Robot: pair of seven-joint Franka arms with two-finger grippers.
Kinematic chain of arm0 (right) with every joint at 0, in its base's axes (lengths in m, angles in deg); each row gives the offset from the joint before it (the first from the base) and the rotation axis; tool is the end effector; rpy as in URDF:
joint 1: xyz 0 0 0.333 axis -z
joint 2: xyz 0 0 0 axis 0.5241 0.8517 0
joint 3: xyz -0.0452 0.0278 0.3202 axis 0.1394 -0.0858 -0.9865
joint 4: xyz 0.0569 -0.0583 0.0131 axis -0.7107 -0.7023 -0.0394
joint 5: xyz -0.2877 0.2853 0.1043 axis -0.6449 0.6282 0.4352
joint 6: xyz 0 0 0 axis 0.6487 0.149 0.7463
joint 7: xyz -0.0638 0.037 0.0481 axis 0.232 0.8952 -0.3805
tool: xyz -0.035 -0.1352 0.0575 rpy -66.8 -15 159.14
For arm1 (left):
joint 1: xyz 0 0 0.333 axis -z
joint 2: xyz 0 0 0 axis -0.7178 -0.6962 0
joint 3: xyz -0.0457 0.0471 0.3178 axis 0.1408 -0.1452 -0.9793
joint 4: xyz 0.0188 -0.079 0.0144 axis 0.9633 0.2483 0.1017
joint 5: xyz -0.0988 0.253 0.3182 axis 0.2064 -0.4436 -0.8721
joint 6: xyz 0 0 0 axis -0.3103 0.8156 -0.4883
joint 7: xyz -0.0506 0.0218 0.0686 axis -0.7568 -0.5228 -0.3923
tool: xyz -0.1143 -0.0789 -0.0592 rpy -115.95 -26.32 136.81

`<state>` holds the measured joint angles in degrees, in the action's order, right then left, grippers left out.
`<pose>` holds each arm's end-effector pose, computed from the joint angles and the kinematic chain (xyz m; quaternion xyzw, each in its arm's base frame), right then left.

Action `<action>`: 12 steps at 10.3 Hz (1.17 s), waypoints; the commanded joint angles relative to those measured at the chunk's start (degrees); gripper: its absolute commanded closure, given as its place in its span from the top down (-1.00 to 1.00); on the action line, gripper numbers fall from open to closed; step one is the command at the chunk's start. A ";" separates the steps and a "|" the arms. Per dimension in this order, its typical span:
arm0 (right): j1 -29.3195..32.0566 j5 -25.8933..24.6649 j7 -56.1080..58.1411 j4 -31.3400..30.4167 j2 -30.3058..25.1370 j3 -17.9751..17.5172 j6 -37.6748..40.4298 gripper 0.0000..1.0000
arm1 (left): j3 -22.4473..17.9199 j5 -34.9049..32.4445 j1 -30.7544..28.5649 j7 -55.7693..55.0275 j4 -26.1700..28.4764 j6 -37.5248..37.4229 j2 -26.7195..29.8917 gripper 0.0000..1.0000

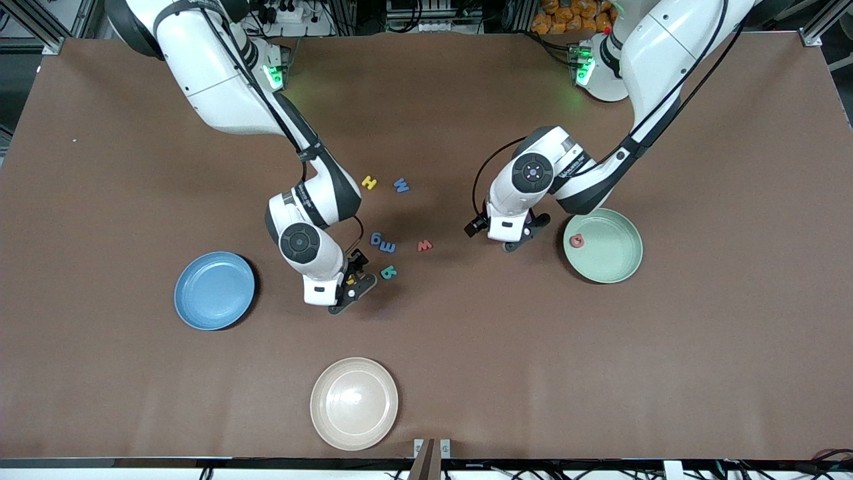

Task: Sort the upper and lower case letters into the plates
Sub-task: 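Grasp the yellow u with the right gripper while the left gripper returns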

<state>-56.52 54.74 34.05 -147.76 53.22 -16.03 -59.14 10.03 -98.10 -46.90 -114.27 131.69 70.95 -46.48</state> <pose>0.6327 0.3220 0.1160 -0.9404 -0.3391 0.0169 0.0188 0.4886 -0.3913 0.1654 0.9404 0.3267 -0.0898 0.0295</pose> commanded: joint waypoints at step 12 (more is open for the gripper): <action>9.26 -0.91 9.88 -2.10 -10.38 6.77 8.60 -1.00 | -6.00 -2.56 25.13 -19.87 -10.21 0.07 -4.64 1.00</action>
<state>-49.22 54.48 42.04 -147.09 46.45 -8.93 -53.01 8.18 -98.56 -28.68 -132.10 124.17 71.00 -49.67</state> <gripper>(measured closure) 0.718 0.000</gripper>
